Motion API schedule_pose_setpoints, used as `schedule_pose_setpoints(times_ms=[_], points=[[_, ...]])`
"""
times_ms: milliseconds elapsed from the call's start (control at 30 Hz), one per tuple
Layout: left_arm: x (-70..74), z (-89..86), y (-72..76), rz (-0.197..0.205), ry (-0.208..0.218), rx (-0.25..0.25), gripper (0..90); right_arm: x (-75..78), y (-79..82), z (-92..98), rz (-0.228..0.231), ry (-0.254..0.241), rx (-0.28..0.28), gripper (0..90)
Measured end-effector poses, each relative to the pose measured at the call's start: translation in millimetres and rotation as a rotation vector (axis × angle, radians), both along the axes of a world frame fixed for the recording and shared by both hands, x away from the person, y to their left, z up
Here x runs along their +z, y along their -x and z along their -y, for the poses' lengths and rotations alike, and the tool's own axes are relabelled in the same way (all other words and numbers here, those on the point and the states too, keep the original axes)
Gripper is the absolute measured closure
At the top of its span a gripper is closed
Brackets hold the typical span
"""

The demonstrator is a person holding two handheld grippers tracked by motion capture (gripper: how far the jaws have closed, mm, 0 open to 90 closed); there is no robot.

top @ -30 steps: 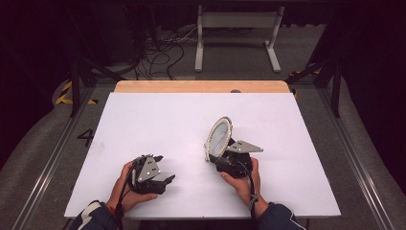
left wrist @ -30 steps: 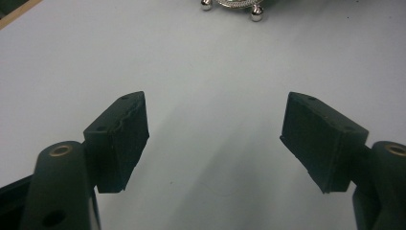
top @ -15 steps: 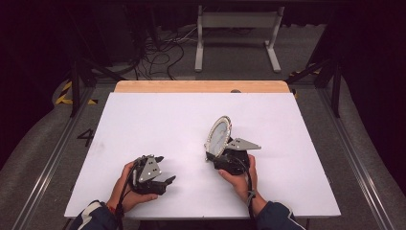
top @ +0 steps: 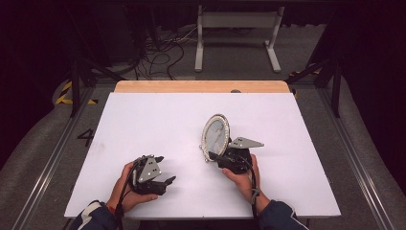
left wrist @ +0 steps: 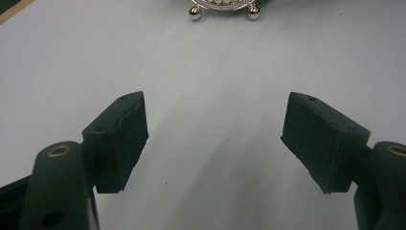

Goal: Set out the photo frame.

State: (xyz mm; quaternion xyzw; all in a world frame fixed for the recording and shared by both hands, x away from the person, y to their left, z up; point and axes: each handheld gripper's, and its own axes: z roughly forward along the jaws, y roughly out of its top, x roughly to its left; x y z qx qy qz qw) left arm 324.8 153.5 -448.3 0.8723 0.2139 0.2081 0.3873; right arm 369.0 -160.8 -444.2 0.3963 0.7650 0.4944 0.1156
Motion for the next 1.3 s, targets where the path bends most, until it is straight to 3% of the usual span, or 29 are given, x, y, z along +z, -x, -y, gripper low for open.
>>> schedule_pose_setpoints(times_ms=[233,467,567,667,833,1300], points=[[0.4,-0.2,0.3,0.001,0.001,-0.008,24.4,0.6,1.1,2.1,-0.003,0.008,0.015,70.7],[0.0,0.8,0.6,-0.002,0.004,-0.004,23.9,-1.4,2.1,-4.5,-0.001,0.023,0.014,59.6],[-0.6,1.5,0.2,-0.007,0.0,-0.005,23.7,-4.8,0.2,-6.8,-0.011,0.018,0.01,59.5],[-1.3,2.7,0.2,-0.008,-0.002,-0.008,23.6,-7.2,-0.4,-9.6,-0.018,0.014,0.01,61.1],[-1.1,2.8,0.2,-0.008,-0.001,-0.008,23.6,-10.7,-2.7,-8.6,-0.027,0.033,0.001,72.1],[-0.9,2.8,0.5,-0.009,-0.004,-0.013,23.4,-7.7,-3.3,-3.2,-0.053,0.052,0.056,74.2]])
